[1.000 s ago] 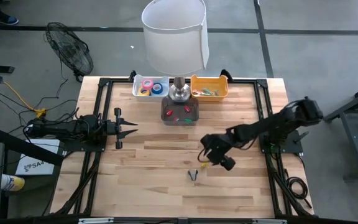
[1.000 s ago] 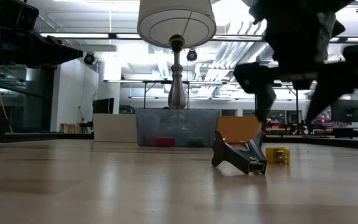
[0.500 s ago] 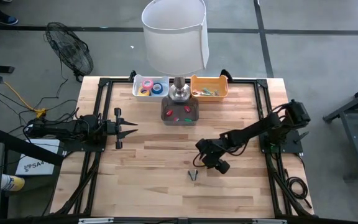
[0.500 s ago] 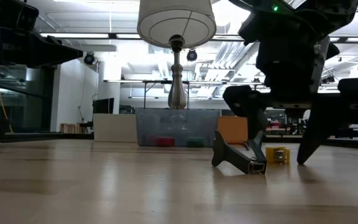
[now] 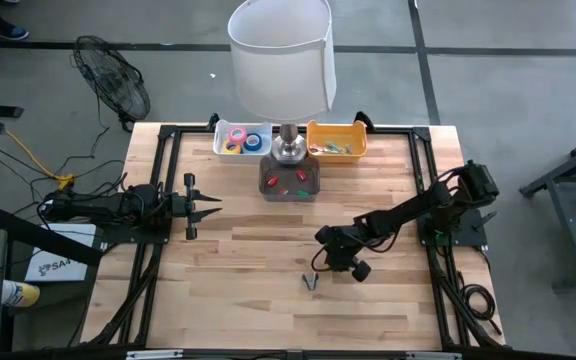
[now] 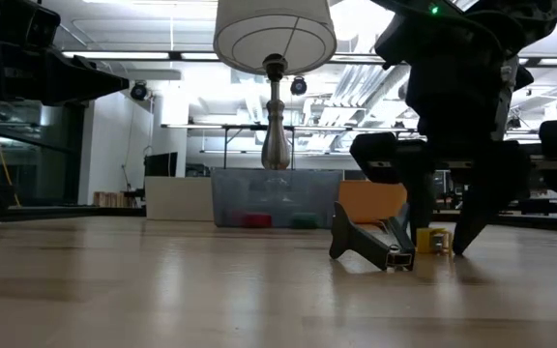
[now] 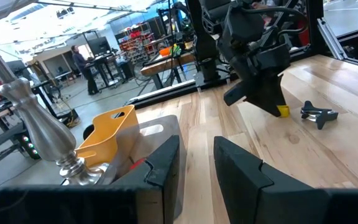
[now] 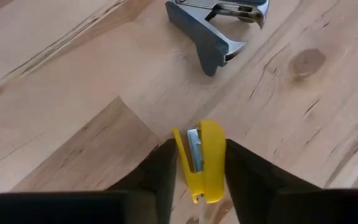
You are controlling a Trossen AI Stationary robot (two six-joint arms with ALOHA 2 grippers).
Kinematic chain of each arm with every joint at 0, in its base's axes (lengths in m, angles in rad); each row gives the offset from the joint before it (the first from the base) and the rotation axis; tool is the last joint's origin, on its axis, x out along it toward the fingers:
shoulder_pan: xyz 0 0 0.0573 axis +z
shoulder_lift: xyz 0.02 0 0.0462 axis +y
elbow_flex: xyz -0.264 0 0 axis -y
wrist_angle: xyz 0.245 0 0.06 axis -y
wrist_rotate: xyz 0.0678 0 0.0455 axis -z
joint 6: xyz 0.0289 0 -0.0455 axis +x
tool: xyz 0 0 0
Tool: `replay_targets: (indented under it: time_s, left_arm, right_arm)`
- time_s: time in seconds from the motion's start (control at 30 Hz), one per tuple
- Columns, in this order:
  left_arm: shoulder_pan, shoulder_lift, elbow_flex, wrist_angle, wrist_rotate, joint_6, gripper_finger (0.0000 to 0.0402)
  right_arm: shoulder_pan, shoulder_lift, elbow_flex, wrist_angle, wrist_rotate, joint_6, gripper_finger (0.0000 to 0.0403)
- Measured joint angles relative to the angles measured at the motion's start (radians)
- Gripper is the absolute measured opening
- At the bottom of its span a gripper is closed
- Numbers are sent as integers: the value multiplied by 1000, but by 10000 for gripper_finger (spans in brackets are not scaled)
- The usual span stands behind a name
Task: Pick and place Stapler, Stapler remover, tape
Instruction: Put the yellow stapler into the black bin
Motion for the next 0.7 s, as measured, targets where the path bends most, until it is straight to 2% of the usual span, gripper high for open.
replay_targets:
  time_s: [0.23, 0.4, 0.7]
  left_arm:
    - [0, 0, 0, 0, 0, 0, 96]
    - [0, 0, 0, 0, 0, 0, 96]
    - [0, 0, 0, 0, 0, 0, 96]
  right_arm:
    - [-4, 1, 0, 10, 16, 8, 51]
    - [-4, -3, 0, 8, 26, 20, 48]
    - [-70, -66, -2, 22, 122, 175, 50]
